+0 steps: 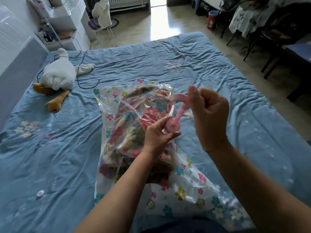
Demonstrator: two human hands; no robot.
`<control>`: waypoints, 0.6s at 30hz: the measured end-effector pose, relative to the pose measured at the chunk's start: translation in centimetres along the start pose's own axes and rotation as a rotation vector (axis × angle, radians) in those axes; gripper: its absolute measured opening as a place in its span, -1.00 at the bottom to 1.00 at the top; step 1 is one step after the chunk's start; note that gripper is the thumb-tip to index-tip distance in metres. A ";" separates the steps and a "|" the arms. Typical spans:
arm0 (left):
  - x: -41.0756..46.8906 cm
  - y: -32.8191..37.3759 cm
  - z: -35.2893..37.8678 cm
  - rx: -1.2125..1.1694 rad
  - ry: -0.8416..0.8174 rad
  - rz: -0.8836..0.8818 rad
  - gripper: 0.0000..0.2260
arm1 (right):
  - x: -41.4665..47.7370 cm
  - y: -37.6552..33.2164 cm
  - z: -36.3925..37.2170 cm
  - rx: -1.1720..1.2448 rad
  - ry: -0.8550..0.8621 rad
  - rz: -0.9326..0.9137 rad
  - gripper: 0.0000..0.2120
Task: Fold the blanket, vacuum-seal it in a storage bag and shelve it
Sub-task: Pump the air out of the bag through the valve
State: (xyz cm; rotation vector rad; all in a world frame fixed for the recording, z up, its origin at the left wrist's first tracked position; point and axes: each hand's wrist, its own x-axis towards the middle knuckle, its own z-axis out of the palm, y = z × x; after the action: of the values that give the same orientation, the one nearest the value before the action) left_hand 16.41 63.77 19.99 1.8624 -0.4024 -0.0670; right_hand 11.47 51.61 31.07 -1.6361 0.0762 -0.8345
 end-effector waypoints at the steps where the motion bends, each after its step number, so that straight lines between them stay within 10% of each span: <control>1: -0.1 0.1 0.1 0.004 0.001 0.003 -0.41 | -0.7 1.2 0.1 -0.058 -0.040 0.041 -0.40; 5: -0.9 0.1 0.2 -0.030 -0.006 -0.024 -0.55 | -3.1 6.3 -0.2 -0.305 -0.264 0.340 -0.44; 12: -0.5 -0.2 -0.1 -0.037 -0.002 -0.035 -0.38 | -0.6 -0.9 -0.3 0.054 0.010 0.019 -0.43; 18: -1.2 0.0 0.4 -0.035 -0.007 -0.036 -0.54 | -3.5 5.4 -0.6 -0.340 -0.248 0.286 -0.38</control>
State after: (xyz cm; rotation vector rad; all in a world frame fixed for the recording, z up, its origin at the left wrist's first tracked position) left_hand 15.22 63.78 19.65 1.8353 -0.3700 -0.1042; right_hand 10.75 51.39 24.64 -1.9782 0.2834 -0.4101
